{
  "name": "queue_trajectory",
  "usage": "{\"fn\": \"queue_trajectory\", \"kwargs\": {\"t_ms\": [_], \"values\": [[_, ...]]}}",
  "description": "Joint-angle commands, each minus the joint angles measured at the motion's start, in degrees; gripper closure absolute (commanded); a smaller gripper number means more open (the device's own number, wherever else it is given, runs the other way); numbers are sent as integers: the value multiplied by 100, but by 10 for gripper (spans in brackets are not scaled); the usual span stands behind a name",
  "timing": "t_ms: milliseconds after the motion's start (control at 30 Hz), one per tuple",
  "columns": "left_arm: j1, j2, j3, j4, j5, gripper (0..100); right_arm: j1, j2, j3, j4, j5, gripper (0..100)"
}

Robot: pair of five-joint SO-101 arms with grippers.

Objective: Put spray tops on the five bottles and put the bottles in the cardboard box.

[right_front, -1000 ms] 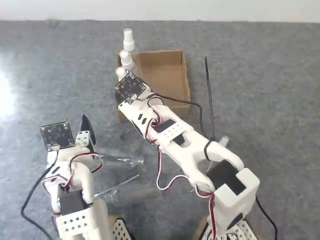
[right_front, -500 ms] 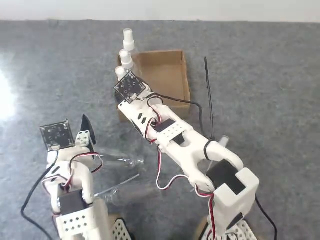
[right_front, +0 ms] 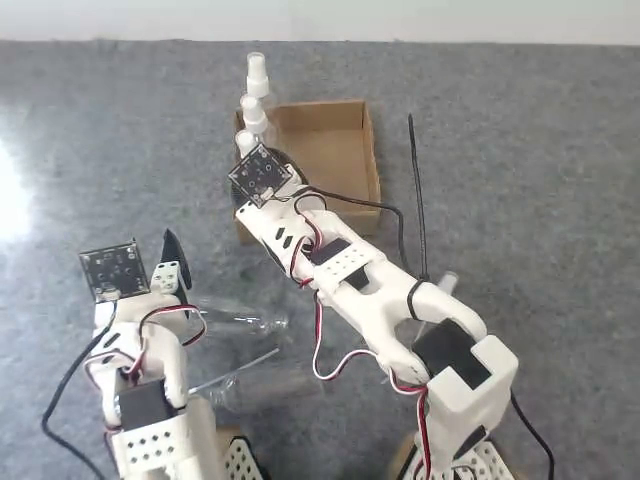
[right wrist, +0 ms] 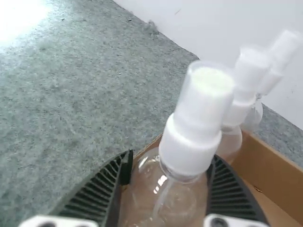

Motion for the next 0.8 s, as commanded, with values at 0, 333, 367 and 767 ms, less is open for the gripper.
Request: {"fn": "queue_trajectory", "kwargs": {"t_ms": [0,333,367,767], "values": [[-18,-105,-48,-167,-44,848,-4,-92,-97,-40,9,800],[-18,-105,-48,-167,-44,848,-13,-84,-79,163,9,723],[-18,-105,-48,-167,-44,848,-22,-92,-97,277,9,719],[-18,-105,-48,-167,-44,848,-48,-110,-88,409,9,716]]}}
